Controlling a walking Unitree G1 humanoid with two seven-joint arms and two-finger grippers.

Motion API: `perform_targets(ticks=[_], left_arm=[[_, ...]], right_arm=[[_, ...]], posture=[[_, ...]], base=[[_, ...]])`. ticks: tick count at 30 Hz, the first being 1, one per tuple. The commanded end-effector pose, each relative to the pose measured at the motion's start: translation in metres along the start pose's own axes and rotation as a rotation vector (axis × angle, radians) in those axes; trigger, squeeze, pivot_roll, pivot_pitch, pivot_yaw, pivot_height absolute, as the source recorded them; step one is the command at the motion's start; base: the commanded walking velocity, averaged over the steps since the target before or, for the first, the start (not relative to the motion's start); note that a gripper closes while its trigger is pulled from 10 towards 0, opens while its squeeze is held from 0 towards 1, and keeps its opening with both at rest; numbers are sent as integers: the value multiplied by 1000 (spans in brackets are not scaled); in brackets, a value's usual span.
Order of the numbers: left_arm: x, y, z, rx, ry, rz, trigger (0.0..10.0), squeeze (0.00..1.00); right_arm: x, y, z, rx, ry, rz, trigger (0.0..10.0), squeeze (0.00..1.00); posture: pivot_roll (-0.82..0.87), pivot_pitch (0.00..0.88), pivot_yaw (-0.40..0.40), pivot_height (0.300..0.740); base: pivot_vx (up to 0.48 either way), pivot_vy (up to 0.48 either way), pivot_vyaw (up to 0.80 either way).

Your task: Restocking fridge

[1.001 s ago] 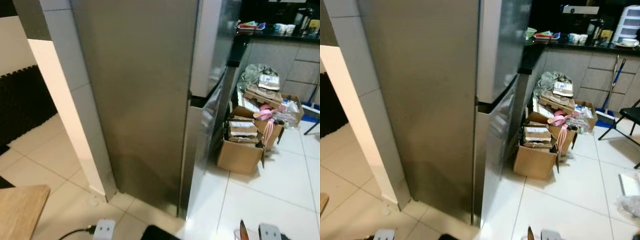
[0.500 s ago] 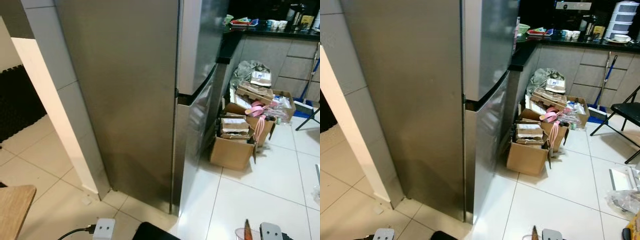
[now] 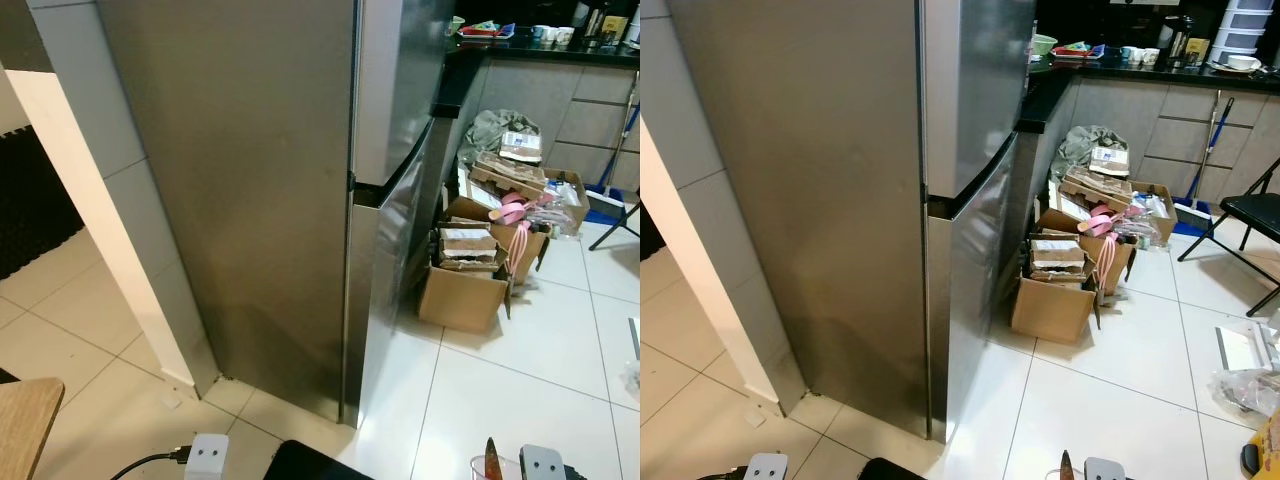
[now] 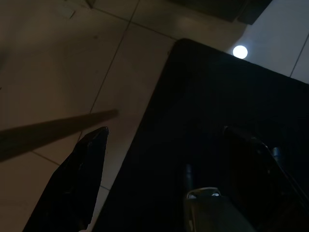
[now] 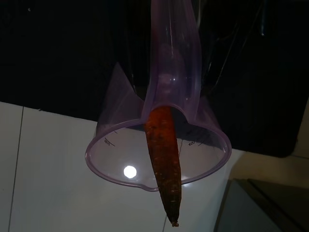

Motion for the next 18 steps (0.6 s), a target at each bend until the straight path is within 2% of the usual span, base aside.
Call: perform_targets(ticks=[1, 18], left_arm=[[-1, 6, -3, 3, 5, 7, 10000, 0], [-1, 6, -2, 2, 1, 3, 10000, 0]], right_arm=[[0, 0, -1, 5, 0, -5, 10000, 0], [-1, 1, -2, 10, 1, -7, 10000, 0]], posture=[[-6, 87, 10, 740], [-4, 89, 14, 740]], base=[[349, 0, 0], [365, 0, 0]])
Point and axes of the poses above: a point about 5 cm out from each wrist's last joint towards the gripper, its own x axis pointing out of the wrist towards the gripper, its own z axis along the axis of the wrist's last joint, y = z × x, the point moved 2 cm from there along x, pointing out of the wrist towards the gripper, and after that the axes turned 2 degrees about x, right-handed, at the moved point
